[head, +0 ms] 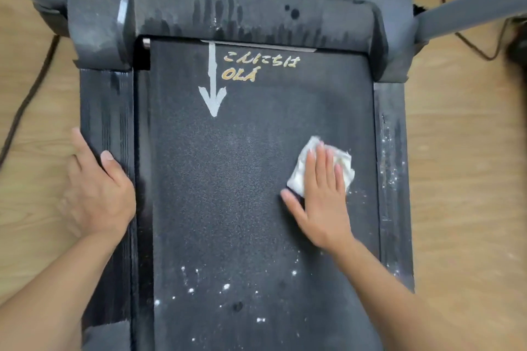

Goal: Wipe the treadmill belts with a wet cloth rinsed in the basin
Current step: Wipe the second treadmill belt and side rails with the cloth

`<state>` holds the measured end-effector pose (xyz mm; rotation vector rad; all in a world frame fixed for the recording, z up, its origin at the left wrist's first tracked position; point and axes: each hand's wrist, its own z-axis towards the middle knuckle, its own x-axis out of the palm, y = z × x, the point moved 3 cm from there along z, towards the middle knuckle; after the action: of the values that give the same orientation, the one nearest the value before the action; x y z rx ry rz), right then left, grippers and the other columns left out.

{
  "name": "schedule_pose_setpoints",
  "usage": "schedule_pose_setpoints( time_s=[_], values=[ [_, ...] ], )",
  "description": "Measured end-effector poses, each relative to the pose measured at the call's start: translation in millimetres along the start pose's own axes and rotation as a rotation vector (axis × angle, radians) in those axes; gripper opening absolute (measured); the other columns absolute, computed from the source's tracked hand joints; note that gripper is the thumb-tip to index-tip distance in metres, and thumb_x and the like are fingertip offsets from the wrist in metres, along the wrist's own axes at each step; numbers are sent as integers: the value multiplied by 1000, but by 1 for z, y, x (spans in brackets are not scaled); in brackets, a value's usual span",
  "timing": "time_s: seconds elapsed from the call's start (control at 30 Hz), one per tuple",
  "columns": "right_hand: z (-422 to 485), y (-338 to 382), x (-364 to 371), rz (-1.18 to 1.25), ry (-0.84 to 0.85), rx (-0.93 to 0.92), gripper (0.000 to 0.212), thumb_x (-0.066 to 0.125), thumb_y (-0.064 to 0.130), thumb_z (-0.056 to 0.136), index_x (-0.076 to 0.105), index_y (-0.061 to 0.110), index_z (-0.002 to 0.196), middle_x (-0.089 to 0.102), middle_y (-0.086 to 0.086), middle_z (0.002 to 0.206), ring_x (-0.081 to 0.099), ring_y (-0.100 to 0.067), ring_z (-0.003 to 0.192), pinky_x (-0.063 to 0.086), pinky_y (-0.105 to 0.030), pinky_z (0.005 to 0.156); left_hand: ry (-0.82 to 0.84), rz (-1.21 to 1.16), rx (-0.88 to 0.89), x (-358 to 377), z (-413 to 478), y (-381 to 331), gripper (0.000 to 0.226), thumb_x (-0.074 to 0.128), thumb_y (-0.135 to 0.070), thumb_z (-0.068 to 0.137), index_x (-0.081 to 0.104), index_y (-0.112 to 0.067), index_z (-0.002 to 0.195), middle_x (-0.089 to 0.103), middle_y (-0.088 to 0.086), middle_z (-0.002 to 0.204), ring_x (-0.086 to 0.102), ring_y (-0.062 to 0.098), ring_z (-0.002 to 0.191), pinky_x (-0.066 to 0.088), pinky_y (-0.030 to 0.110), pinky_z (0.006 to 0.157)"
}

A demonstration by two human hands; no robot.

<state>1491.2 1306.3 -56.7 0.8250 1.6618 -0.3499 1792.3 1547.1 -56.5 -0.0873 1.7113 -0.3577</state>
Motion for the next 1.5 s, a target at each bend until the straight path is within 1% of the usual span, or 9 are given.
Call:
schedule_pose_setpoints(
  time_s=[0.13,0.33,0.47,0.7,0.77,0.93,1.1,1.37,1.5],
  values=[
    [-95,-10,18,18,101,-3,87,28,65,107,-1,10,168,-12,-6,177,-7,-31,163,11,-58,126,-7,-1,-15,-3,-2,-2,57,28,-37,111,14,-24,164,50,28,129,52,55,105,42,64,80],
    [139,-26,-42,-17,-164,109,108,31,84,96,2,8,168,-4,-16,176,-7,-29,163,1,-52,131,-13,20,-14,-2,0,-4,57,29,-36,111,12,-24,164,49,27,133,52,55,106,43,65,83],
    [183,-39,-55,-32,-183,95,109,27,86,95,-2,9,168,-7,-15,176,-10,-28,163,0,-53,131,-36,-9,13,-2,-2,-3,57,28,-37,111,12,-25,164,49,28,135,52,56,108,43,66,83],
    [-107,-45,7,50,91,102,95,36,70,102,0,11,168,-10,-7,177,-10,-33,163,13,-66,126,-9,18,-4,-8,-2,-9,58,27,-38,110,15,-21,165,47,30,139,52,57,109,44,65,85],
    [-122,-44,13,89,111,141,92,32,70,103,1,14,169,-9,-3,177,-9,-31,163,14,-65,125,-30,-25,-2,-11,-6,-10,59,27,-38,109,17,-21,164,49,32,136,53,57,107,44,65,82],
    [75,-57,-31,-4,-80,57,94,29,73,101,-2,16,169,-11,-7,177,-11,-26,163,5,-57,130,-5,-7,5,-7,-1,-8,60,27,-36,108,17,-19,164,51,33,132,54,57,103,43,65,76],
    [204,-63,-63,-4,-213,217,100,29,78,101,-1,11,168,-8,-16,176,-7,-30,163,2,-51,132,-19,-7,36,-4,0,-5,60,24,-40,108,18,-18,163,54,31,132,56,56,101,45,64,76],
    [-86,-52,2,52,118,213,97,28,74,101,-8,14,168,-16,-6,176,-13,-30,163,16,-65,127,5,-4,5,-8,0,-8,58,32,-32,110,19,-14,163,51,31,133,56,55,101,45,63,76],
    [-36,-58,-11,110,154,65,98,22,79,100,-9,15,168,-22,-3,175,-20,-27,161,6,-63,129,29,17,19,-9,1,-9,57,34,-31,111,20,-12,163,51,30,132,56,53,102,46,62,72]
  ],
)
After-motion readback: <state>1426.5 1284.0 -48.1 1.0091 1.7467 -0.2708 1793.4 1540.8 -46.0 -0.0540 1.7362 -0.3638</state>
